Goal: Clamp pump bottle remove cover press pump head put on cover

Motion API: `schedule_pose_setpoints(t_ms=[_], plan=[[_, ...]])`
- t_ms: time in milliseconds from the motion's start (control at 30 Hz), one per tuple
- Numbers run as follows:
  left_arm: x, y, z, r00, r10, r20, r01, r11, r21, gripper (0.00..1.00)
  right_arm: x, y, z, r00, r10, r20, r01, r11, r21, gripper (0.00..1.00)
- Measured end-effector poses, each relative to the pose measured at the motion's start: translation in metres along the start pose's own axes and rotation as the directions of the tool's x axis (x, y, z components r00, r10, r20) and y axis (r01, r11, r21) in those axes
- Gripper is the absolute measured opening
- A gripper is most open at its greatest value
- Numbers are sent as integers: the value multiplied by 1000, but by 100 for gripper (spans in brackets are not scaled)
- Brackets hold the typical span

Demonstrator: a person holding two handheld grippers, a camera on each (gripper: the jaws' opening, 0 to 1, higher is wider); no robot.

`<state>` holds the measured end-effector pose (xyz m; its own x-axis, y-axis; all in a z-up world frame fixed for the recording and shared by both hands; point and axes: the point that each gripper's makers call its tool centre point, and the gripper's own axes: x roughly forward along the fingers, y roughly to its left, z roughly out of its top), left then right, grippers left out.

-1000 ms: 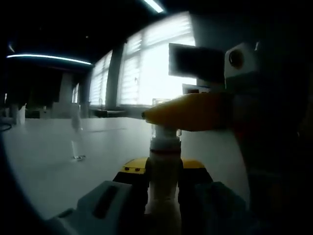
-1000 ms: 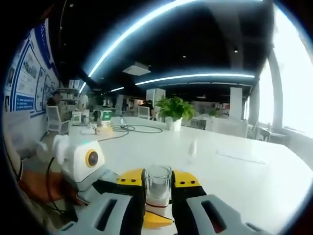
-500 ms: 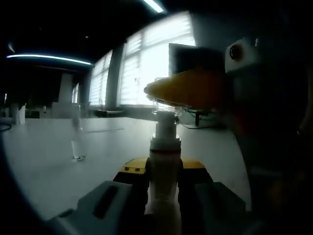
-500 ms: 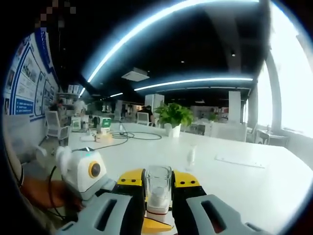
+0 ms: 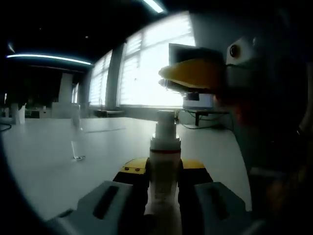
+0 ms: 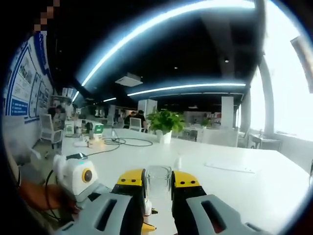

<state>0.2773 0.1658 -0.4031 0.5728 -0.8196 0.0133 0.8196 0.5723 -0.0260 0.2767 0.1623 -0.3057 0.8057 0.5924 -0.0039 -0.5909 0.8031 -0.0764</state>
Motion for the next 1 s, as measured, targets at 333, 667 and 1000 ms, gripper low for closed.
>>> schedule_pose_setpoints(t_ms=[333,667,1000], plan=[[0,-1,0,1000,1,1,-1,1000,1,13,-9,-24,-9,998,-67,-14,67,998,-5,16],[0,-1,0,1000,2,1,-2,1000,5,13,-13,-40,-27,993,-108,-43,108,994,3,16],[0,-2,1,1000,3,1,-3,1000,7,13,-12,-58,-52,985,-151,-87,152,988,9,16]])
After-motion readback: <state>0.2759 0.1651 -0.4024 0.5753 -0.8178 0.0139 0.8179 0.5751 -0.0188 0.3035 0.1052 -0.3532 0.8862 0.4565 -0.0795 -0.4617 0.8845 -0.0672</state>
